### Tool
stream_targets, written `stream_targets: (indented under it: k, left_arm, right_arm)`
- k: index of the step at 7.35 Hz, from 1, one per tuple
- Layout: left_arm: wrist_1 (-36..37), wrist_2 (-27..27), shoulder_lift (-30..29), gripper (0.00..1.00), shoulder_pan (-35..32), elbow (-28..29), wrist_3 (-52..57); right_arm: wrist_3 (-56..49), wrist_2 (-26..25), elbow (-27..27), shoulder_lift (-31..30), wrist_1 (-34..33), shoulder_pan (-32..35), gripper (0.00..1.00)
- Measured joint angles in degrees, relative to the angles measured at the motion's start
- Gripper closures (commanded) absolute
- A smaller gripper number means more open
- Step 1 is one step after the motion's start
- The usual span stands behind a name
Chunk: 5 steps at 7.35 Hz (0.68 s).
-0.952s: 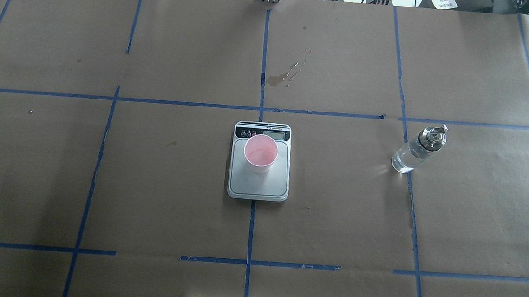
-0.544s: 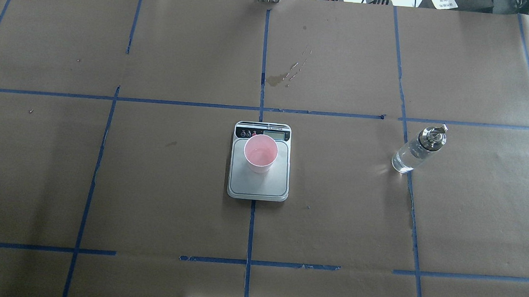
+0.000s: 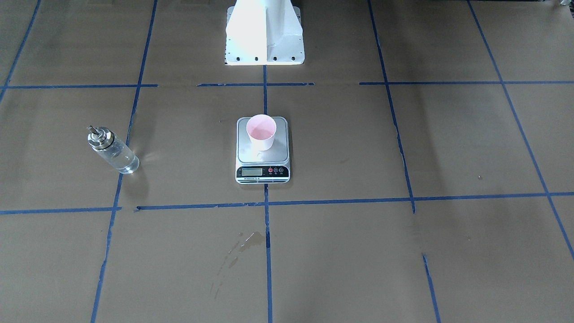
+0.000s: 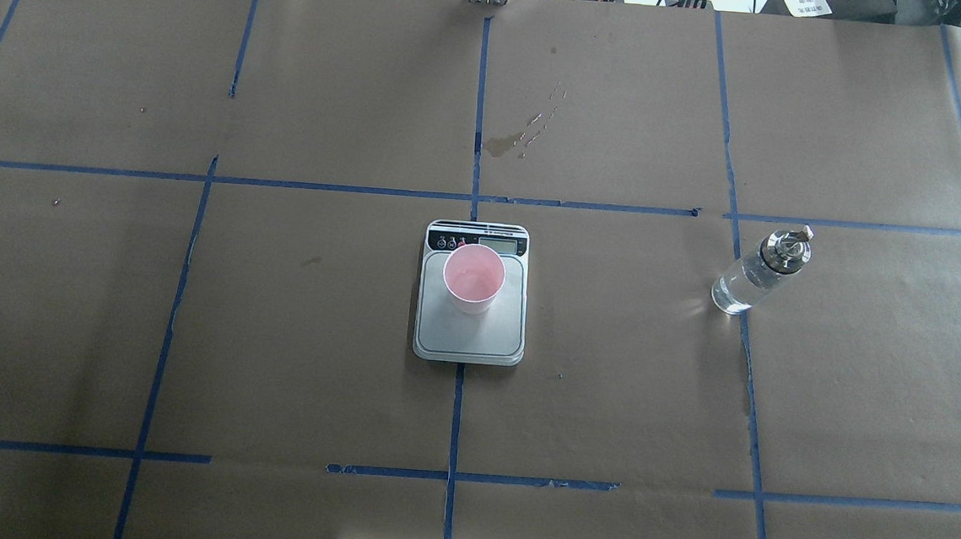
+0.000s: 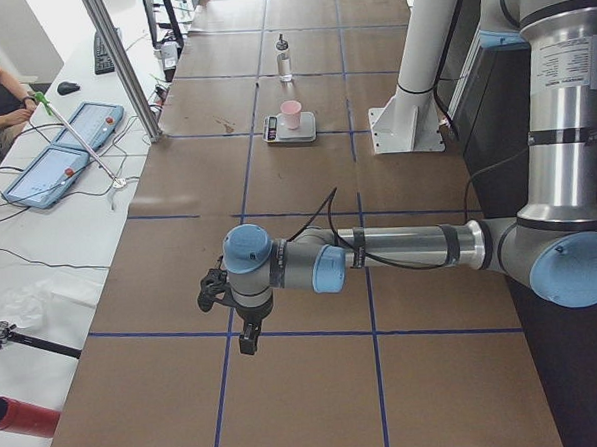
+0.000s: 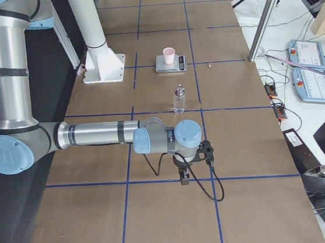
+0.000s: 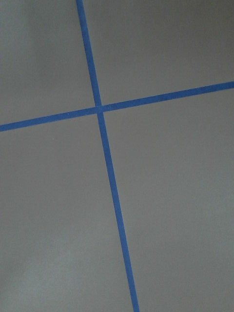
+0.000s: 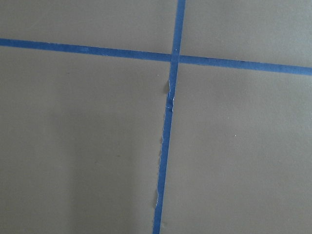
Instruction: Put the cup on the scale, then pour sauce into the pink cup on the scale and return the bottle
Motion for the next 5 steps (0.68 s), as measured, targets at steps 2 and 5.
stream_targets:
  k: [2, 5]
  left_arm:
    - [0.3, -0.1, 0.0, 0.0, -0.1, -0.1, 0.4]
    - [0.4, -0.1, 0.1, 0.0, -0.1, -0.2, 0.5]
  right_arm:
    - [-0.1, 0.5, -1.7, -0.5, 2.1, 0.5, 0.0]
    - [0.6, 0.6, -3.2, -0.1, 6.2, 0.8, 0.0]
